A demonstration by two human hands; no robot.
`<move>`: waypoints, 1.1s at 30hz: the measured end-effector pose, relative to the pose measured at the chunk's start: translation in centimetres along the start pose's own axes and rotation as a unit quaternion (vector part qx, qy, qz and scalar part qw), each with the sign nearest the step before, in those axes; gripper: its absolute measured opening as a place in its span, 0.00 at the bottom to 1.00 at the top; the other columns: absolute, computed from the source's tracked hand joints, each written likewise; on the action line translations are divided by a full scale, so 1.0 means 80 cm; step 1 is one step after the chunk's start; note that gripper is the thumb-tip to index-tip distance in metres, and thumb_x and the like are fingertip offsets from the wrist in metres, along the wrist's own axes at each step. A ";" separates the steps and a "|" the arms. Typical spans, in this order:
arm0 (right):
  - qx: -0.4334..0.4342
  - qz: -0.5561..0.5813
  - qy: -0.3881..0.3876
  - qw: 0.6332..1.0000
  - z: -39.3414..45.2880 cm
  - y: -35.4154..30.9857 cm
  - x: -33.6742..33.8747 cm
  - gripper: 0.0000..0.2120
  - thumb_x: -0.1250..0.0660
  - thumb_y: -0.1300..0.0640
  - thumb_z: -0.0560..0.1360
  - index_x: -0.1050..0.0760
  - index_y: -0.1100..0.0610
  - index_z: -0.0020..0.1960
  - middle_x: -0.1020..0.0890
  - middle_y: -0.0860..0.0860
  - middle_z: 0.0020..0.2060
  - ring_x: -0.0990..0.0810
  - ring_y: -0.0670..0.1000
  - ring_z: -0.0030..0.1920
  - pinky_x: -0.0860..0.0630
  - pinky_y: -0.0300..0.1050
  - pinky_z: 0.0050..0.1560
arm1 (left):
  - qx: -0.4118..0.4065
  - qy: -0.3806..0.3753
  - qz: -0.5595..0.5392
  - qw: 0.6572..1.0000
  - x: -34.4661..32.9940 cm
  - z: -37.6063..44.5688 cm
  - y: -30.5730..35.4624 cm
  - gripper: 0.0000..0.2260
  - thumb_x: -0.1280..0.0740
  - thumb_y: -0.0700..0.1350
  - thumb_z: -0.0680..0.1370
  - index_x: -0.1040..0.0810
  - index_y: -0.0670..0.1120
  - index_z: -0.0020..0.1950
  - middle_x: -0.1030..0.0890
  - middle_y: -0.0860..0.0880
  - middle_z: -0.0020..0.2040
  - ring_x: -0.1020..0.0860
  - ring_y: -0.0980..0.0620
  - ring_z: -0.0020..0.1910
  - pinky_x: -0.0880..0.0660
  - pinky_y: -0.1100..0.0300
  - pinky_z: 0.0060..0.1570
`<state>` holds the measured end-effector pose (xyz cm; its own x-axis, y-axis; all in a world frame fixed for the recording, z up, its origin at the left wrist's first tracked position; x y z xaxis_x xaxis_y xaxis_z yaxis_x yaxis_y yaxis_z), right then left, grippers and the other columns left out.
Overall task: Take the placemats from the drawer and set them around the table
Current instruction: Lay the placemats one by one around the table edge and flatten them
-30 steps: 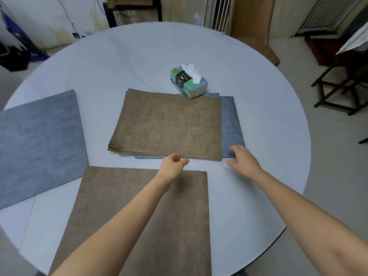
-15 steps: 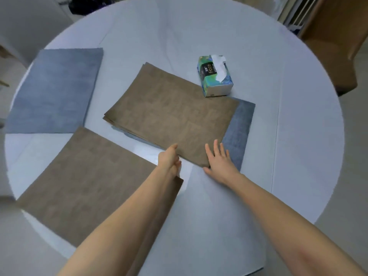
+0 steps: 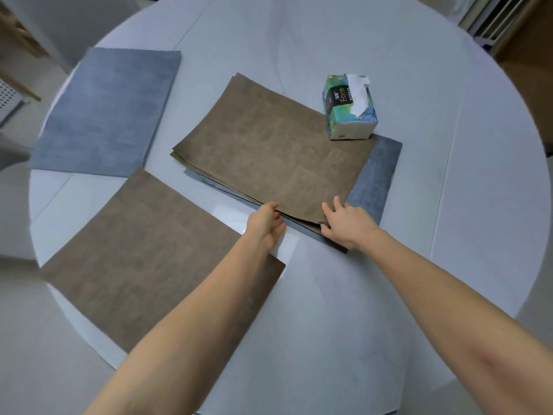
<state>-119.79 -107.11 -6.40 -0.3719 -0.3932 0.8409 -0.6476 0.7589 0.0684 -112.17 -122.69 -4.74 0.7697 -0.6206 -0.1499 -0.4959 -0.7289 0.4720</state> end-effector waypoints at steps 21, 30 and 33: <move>0.031 0.507 0.156 0.847 -0.109 0.061 0.135 0.12 0.34 0.54 0.77 0.19 0.57 0.57 0.16 0.50 0.52 0.22 0.46 0.52 0.27 0.38 0.54 | -0.529 0.005 0.765 0.367 -0.022 -0.052 0.059 0.24 0.39 0.49 0.80 0.38 0.51 0.76 0.34 0.52 0.75 0.45 0.47 0.78 0.57 0.48 0.76; 0.099 0.551 0.061 0.826 -0.168 0.142 0.021 0.29 0.32 0.38 0.69 0.21 0.67 0.45 0.22 0.64 0.38 0.30 0.56 0.38 0.35 0.46 0.45 | -0.358 -0.020 0.811 0.462 -0.053 -0.113 -0.127 0.33 0.45 0.33 0.79 0.55 0.50 0.80 0.50 0.49 0.80 0.53 0.43 0.78 0.57 0.41 0.75; 0.093 0.531 0.045 0.841 -0.202 0.167 -0.020 0.24 0.33 0.43 0.73 0.28 0.63 0.33 0.31 0.53 0.30 0.35 0.48 0.33 0.39 0.42 0.37 | -0.303 0.000 0.805 0.511 -0.073 -0.145 -0.213 0.34 0.44 0.32 0.79 0.58 0.48 0.79 0.53 0.47 0.80 0.52 0.40 0.78 0.54 0.37 0.73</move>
<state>-117.10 -87.99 1.84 -0.7599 0.5029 0.4120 -0.0776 0.5590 -0.8255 -103.54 -103.28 -1.84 -0.4388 -0.2747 0.8556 -0.2711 0.9482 0.1654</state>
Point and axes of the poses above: each hand's wrist, its own z-axis towards the middle knuckle, its own x-axis out of the back of the hand, y = z × x, the point moved 1 cm from there along z, towards the middle knuckle
